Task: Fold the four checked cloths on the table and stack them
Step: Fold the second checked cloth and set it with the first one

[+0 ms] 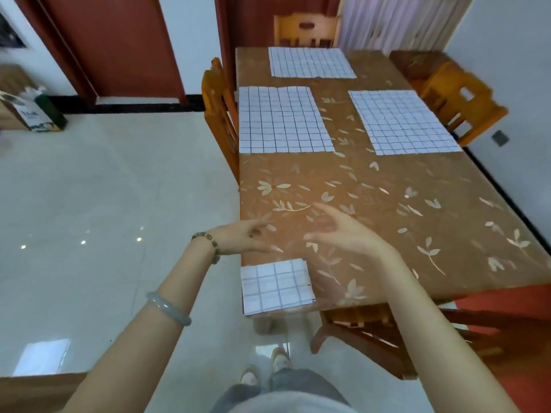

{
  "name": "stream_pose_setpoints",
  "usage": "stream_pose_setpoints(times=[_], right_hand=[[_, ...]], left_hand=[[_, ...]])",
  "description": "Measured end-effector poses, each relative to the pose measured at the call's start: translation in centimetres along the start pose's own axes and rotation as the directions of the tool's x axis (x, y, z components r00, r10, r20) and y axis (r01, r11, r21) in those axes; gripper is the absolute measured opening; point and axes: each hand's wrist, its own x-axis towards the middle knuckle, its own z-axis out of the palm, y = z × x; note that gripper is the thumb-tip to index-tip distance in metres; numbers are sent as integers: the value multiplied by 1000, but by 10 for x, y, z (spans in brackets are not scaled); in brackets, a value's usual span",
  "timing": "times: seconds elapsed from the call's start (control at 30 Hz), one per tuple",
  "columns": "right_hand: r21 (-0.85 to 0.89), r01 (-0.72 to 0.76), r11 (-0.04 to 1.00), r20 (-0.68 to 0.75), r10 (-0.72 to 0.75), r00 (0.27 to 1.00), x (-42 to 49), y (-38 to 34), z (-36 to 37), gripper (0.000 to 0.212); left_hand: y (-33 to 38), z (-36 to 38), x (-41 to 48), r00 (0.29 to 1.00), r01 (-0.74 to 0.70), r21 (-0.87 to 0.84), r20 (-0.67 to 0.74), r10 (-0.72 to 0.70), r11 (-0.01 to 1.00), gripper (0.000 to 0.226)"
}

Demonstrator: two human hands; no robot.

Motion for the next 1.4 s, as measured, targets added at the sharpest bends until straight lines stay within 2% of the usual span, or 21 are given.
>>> stream_pose_setpoints(times=[0.07, 0.13, 0.2, 0.27, 0.47, 0.57, 0.63, 0.77, 0.97, 1.13, 1.27, 1.4], right_hand=[[112, 111, 988, -180, -90, 980, -19, -11, -9, 92], [284, 230, 931, -398, -104, 911, -44, -12, -17, 91], [381, 303, 874, -541, -56, 839, -69, -5, -23, 91], [421, 329, 845, -630, 11, 777, -97, 8, -28, 92], [453, 332, 827, -767, 171, 619, -191, 53, -36, 95], [462, 307, 832, -806, 249, 537, -240, 78, -43, 96], [477, 303, 825, -826, 302, 476, -274, 97, -46, 96], [488, 279, 827, -849, 375, 373, -334, 143, -53, 94], [490, 271, 829, -854, 395, 338, -418, 221, -92, 97], [490, 287, 823, -853, 385, 351, -481, 284, -135, 95], [492, 280, 824, -853, 391, 346, -521, 325, -165, 93], [487, 284, 826, -862, 402, 310, -543, 359, -195, 92]], left_hand=[[21, -12, -7, 978, -152, -109, -159, 134, 982, 78], [41, -16, -10, 931, -329, -296, -261, 255, 897, 83], [55, -13, -7, 907, -410, -425, -281, 313, 807, 90], [67, 0, 3, 900, -434, -458, -267, 346, 776, 96], [141, 73, 27, 829, -517, -498, -89, 552, 696, 108], [186, 116, 32, 767, -550, -439, 71, 638, 711, 108], [211, 146, 35, 729, -565, -405, 164, 665, 719, 110], [258, 208, 39, 693, -565, -416, 230, 684, 713, 107], [334, 315, 47, 655, -579, -412, 278, 702, 704, 104], [399, 396, 52, 670, -576, -461, 208, 713, 675, 102], [444, 444, 56, 671, -584, -465, 184, 718, 665, 101], [479, 475, 76, 664, -575, -478, 200, 720, 664, 103]])
